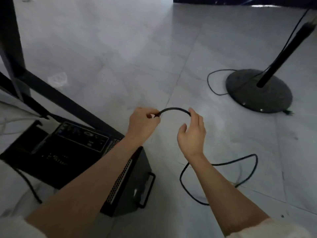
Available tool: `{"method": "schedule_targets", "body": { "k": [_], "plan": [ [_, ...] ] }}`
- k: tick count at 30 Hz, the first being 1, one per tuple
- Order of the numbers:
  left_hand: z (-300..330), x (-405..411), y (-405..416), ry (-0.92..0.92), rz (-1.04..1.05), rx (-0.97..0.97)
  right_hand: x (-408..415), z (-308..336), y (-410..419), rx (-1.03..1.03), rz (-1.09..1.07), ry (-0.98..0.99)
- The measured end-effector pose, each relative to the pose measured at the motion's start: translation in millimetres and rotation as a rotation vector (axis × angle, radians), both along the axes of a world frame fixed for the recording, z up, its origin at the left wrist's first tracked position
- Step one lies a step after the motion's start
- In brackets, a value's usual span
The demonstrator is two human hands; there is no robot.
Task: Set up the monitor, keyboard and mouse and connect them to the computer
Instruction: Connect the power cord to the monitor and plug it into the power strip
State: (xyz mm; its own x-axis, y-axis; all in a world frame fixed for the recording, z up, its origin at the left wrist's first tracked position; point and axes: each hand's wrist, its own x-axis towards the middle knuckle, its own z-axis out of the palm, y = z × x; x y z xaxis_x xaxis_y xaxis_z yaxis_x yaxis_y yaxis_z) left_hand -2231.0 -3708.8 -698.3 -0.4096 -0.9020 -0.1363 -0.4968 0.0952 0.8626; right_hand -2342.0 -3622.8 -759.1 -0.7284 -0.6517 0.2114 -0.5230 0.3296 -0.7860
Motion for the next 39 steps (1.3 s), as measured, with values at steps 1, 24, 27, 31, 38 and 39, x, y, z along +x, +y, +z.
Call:
{"method": "schedule_targets", "body": {
  "k": [1, 24, 27, 31, 38, 39],
  "plan": [
    [4.0, -0.8, -9.3, 0.129, 0.076, 0.200, -0.7, 1.6, -11.0, -0.074, 0.022, -0.032],
    [17.0, 118.0, -10.4, 0.208, 0.136, 0.262, 91.9, 65.9, -24.3, 0.141, 0.773, -1.013],
    [17.7, 119.3, -10.4, 0.220, 0.122, 0.317, 92.1, 65.5, -20.3, 0.134, 0.773, -1.063],
    [17.5, 120.0, -10.6, 0.205, 0.071, 0.312, 90.0, 64.7, -17.2, 0.156, 0.767, -1.144],
    [-3.2, 147.7, -21.6, 0.278, 0.284, -0.034, 103.8, 55.8, -22.4, -0.013, 0.580, -0.907],
    [-10.6, 154.1, -24.3, 0.183, 0.289, -0.105, 107.6, 53.2, -25.1, -0.002, 0.550, -0.767]
  ]
}}
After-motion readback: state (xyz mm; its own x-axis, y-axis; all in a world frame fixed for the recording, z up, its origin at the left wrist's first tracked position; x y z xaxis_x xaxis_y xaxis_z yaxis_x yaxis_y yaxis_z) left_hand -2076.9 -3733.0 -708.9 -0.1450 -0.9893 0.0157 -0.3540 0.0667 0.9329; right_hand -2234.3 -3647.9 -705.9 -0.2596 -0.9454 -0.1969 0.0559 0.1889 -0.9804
